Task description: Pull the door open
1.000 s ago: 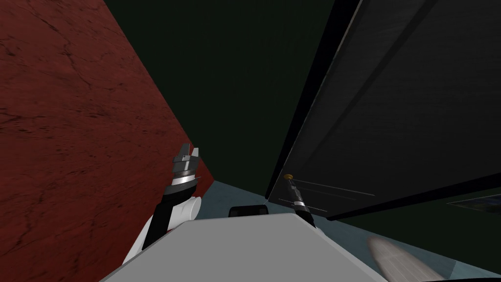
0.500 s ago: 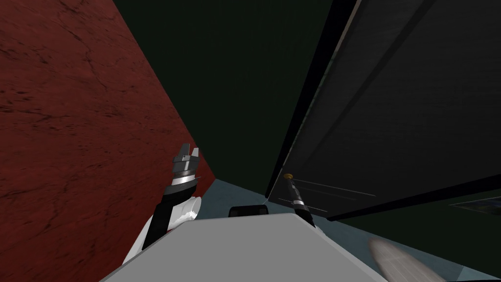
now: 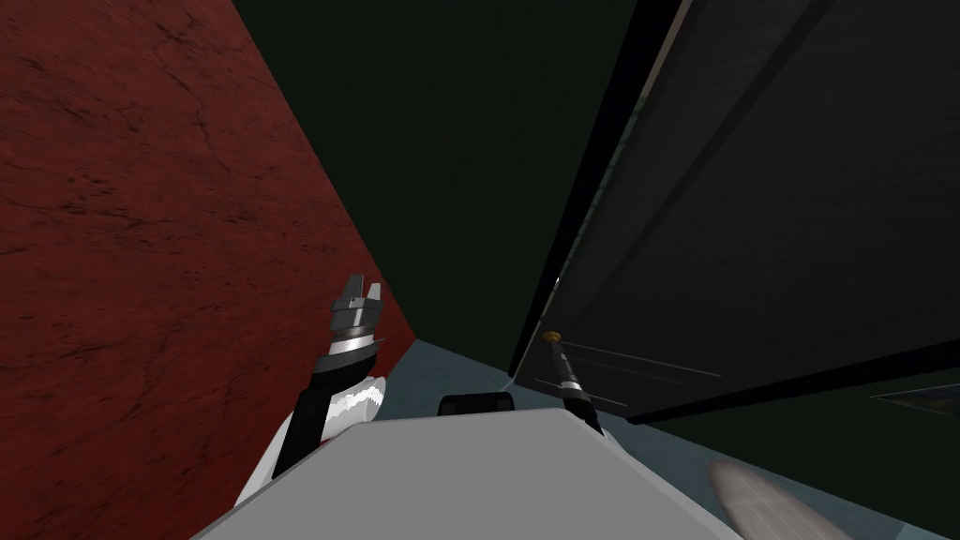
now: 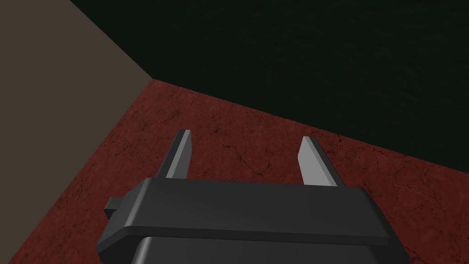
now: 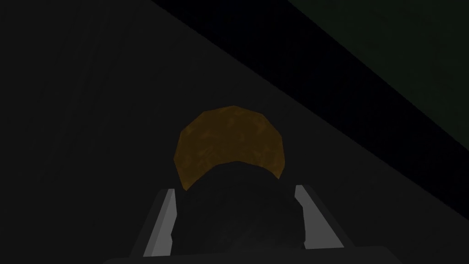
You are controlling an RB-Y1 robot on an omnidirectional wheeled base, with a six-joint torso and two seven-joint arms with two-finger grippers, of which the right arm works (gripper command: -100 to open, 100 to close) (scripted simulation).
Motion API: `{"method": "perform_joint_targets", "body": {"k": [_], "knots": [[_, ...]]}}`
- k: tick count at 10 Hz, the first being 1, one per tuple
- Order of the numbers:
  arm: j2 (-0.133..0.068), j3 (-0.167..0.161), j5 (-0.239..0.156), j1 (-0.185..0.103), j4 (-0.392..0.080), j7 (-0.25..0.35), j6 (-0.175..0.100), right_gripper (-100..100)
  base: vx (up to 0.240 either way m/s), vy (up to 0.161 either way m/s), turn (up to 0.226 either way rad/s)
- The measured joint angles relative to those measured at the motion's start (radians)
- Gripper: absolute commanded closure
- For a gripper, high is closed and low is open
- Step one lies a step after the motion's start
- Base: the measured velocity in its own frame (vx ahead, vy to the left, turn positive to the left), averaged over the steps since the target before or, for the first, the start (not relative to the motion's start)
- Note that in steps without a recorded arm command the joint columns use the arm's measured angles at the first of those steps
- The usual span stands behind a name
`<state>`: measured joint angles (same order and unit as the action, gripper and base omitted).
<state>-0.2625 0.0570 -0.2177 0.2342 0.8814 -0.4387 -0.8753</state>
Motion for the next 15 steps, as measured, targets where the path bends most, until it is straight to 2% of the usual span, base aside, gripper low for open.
{"method": "perform_joint_targets", "body": {"k": [15], "knots": [[-0.011, -0.031, -0.079, -0.055, -0.043, 0.36, 0.008, 100, -0.045, -0.008, 0.039]]}}
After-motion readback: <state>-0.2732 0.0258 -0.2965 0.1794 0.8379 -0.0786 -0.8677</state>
